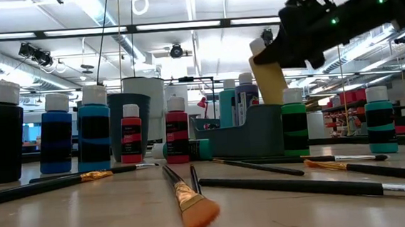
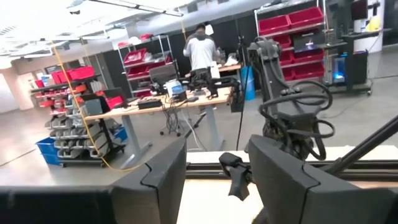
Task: Pick & Place Paint Supplies
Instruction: Put the large yellow paint bottle into the blue bin, then put the red paint bottle into the blue bin
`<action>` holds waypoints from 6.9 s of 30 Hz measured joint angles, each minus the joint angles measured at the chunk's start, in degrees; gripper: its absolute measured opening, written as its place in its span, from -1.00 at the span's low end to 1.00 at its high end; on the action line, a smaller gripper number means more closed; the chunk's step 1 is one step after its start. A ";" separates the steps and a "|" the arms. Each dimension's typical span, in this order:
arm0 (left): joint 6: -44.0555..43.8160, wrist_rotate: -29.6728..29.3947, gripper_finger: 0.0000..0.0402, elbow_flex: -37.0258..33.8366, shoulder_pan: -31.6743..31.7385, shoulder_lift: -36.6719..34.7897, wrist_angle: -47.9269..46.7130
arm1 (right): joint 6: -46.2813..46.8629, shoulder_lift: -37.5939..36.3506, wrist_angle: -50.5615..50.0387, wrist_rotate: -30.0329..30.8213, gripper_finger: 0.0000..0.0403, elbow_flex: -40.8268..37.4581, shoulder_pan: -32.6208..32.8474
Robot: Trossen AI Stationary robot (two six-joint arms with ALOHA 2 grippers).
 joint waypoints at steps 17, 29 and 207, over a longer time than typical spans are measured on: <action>0.14 -0.61 -0.09 -0.02 0.30 0.12 -1.90 | 4.75 4.36 25.56 -2.09 0.12 -14.05 -1.01; 0.92 -0.62 -0.09 -0.02 2.38 0.12 -2.37 | 6.00 18.15 38.51 -1.41 0.12 -13.97 -4.03; -17.46 11.09 -0.24 6.19 19.15 31.97 -16.32 | -14.47 -8.92 39.26 -14.08 0.31 -14.05 11.54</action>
